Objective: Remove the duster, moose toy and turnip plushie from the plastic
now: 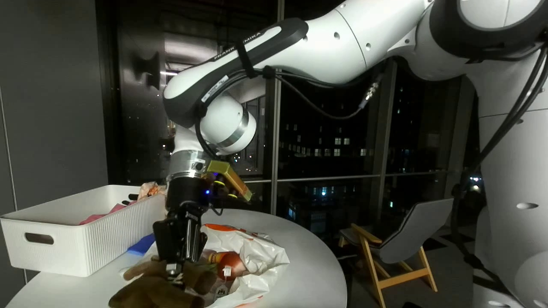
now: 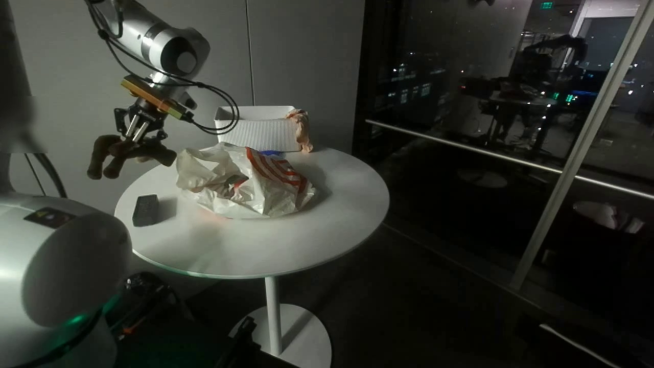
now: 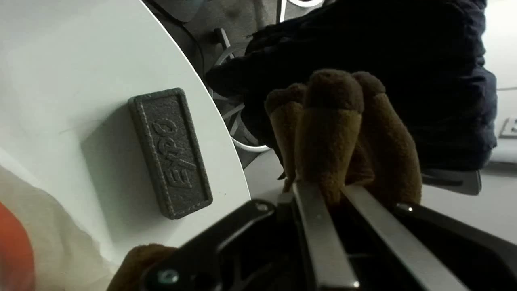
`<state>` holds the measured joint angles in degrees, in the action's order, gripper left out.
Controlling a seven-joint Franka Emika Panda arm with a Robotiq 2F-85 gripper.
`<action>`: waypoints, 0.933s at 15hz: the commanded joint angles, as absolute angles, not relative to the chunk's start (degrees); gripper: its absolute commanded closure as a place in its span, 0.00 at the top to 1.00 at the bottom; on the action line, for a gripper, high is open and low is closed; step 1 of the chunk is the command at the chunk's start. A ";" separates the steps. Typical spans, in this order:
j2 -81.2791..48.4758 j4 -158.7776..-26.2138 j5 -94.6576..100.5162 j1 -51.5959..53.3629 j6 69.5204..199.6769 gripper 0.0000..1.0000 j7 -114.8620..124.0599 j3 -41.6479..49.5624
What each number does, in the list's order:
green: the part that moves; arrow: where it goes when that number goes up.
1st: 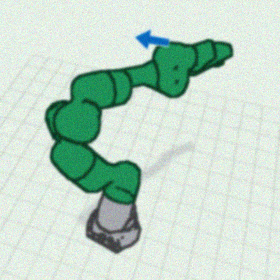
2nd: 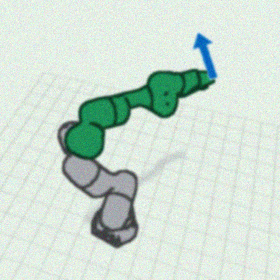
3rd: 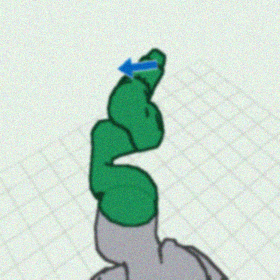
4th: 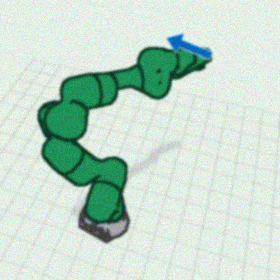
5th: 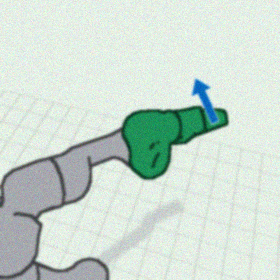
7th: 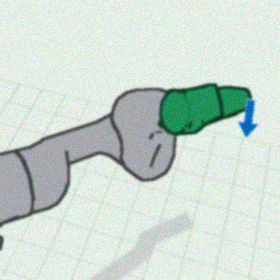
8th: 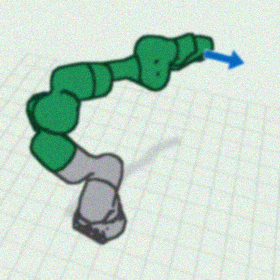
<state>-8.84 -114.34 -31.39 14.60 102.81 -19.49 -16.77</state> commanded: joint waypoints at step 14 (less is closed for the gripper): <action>-31.50 -92.91 13.75 28.81 120.29 0.07 -4.47 -16.20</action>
